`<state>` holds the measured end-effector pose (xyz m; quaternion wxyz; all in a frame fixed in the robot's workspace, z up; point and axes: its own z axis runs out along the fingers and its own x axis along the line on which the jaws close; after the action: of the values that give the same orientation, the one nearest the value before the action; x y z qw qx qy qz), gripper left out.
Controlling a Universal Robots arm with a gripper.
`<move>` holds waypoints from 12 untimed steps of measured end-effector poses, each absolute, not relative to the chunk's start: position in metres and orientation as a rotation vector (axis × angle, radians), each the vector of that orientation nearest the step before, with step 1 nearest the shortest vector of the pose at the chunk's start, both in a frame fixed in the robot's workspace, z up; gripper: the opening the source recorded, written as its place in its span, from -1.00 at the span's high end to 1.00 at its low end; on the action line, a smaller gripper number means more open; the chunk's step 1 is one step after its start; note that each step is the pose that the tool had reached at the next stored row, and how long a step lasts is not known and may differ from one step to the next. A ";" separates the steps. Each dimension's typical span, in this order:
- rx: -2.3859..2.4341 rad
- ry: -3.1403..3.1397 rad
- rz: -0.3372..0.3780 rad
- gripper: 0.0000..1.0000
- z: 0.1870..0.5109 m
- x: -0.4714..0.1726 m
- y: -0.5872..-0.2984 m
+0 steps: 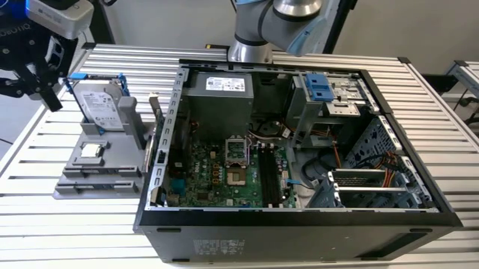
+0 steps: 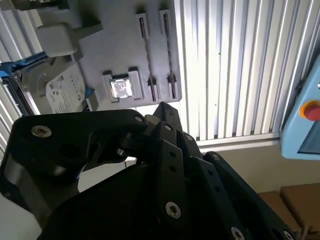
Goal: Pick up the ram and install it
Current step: 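Pick up the ram and move it above insertion slot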
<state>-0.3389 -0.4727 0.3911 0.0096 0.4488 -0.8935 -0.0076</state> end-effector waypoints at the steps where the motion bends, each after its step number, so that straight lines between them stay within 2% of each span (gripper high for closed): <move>1: 1.425 -2.778 -0.022 1.00 0.391 -0.339 -0.473; 12: 1.694 -2.620 -0.018 1.00 0.391 -0.339 -0.473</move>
<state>-0.3389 -0.4726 0.3912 0.0108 0.5429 -0.8397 -0.0056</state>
